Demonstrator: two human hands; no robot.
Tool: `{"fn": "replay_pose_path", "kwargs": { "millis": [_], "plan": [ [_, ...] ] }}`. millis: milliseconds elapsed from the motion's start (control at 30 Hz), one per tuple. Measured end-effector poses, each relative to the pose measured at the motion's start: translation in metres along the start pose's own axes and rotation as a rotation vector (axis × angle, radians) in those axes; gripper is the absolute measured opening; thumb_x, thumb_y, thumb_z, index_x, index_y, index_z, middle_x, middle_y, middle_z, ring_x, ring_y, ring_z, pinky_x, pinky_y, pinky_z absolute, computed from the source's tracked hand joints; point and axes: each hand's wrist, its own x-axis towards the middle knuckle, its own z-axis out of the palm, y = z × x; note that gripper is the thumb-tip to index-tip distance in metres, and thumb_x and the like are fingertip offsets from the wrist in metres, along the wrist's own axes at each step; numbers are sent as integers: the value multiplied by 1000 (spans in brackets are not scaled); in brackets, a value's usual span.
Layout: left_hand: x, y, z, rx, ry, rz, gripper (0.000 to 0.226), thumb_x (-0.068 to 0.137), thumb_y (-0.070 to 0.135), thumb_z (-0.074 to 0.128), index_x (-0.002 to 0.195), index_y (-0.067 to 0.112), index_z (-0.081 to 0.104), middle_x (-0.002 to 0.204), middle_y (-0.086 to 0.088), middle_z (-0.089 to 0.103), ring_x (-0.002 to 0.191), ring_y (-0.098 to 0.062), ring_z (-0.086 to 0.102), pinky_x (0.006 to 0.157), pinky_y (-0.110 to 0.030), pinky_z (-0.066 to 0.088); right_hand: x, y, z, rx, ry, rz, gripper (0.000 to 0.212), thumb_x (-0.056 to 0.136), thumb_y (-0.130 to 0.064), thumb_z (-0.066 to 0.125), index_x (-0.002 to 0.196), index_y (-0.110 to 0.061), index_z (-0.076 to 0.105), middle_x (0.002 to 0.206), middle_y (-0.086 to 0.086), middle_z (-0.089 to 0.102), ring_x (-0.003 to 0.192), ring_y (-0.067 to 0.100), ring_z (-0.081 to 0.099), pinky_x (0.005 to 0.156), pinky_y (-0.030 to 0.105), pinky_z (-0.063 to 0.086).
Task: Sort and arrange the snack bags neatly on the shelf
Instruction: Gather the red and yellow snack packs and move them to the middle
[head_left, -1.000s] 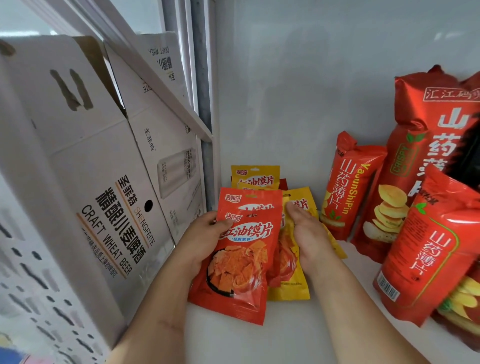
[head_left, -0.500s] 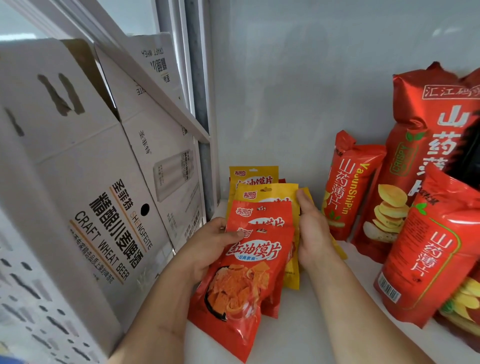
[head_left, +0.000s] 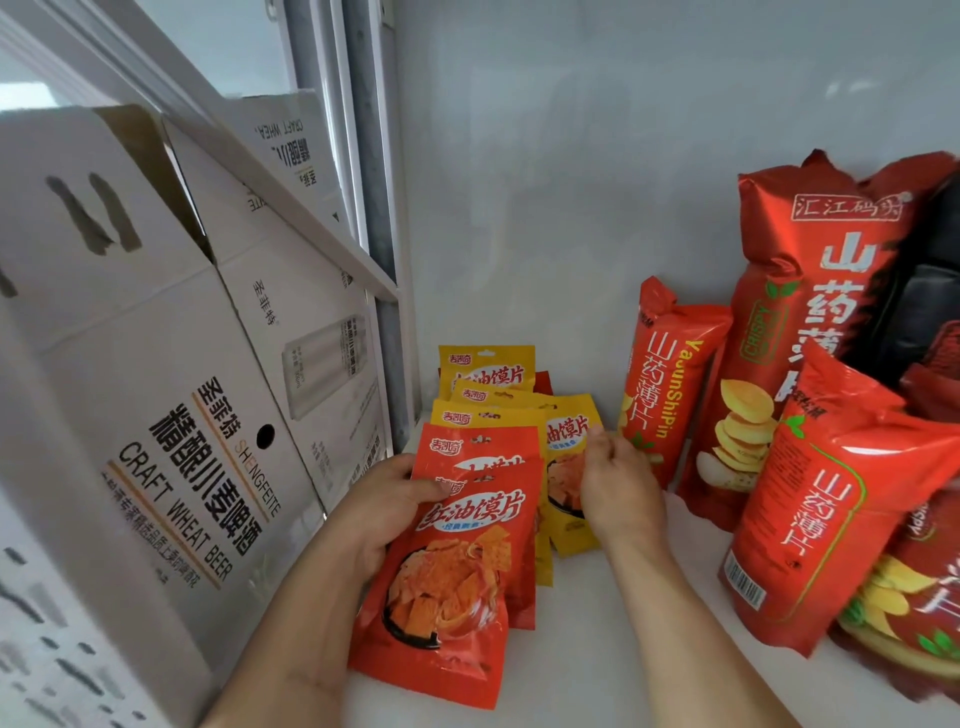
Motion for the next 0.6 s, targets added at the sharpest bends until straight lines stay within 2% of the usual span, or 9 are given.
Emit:
{"fn": "replay_pose_path", "kwargs": {
  "millis": [233,433,600],
  "plan": [
    [-3,-1,0,30,-26,-11,26,89,4,70,114,11,66,100,-13,78,92,-34,75,92,-52,57,4,-6,-2,51,-73,38,62,101,-56,21,124,-13,60,132,16,58,123,35,52,98,40,41],
    [-2,-3,4,69,-9,17,19,90,3,69,107,11,68,97,-12,79,92,-34,75,95,-54,56,2,-11,-9,-60,-158,75,68,101,-60,16,129,-13,57,131,14,59,123,32,53,83,36,35],
    [-3,-4,4,95,-13,43,18,90,2,68,103,14,70,96,-8,79,90,-30,76,93,-50,57,5,-8,-9,-155,-168,93,74,97,-65,14,129,-15,57,134,14,57,126,34,50,94,42,39]
  ]
}}
